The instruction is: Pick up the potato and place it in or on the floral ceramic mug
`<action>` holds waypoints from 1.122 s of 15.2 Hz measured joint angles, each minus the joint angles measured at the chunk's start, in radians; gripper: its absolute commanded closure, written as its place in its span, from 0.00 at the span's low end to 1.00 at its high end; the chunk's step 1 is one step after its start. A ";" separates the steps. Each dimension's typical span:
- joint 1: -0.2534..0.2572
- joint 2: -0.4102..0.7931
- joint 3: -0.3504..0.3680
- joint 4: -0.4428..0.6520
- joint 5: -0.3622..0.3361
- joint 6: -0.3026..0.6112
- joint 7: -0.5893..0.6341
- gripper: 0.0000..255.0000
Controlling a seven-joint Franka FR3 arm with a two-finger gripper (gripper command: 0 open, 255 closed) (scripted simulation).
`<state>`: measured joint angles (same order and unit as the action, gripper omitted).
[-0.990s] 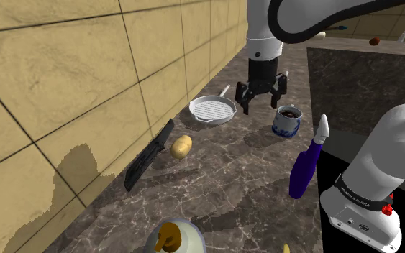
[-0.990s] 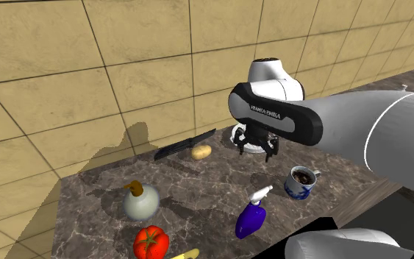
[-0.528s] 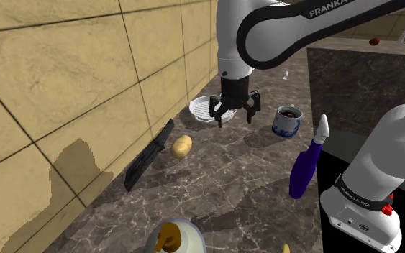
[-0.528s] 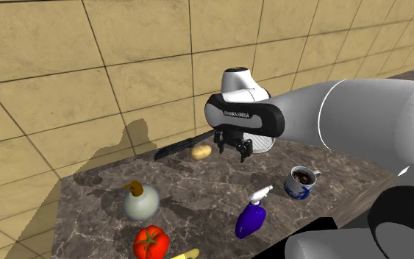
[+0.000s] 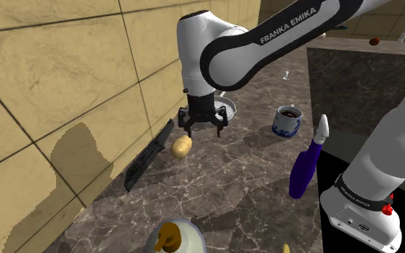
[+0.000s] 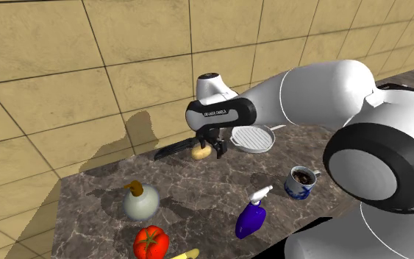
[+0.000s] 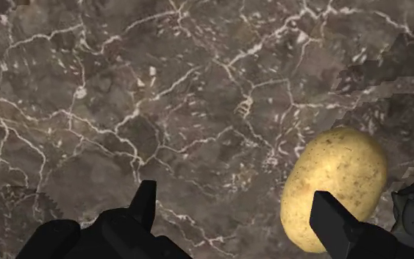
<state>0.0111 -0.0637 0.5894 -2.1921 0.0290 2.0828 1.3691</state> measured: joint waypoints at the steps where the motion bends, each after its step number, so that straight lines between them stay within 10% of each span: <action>1: 0.001 0.044 0.009 0.021 -0.031 0.019 0.046 0.00; 8: 0.073 0.329 0.001 0.249 -0.240 0.039 0.324 0.00; 17: 0.088 0.389 -0.019 0.219 -0.288 0.118 0.363 0.00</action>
<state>0.0987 0.3254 0.5704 -1.9727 -0.2595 2.2010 1.7323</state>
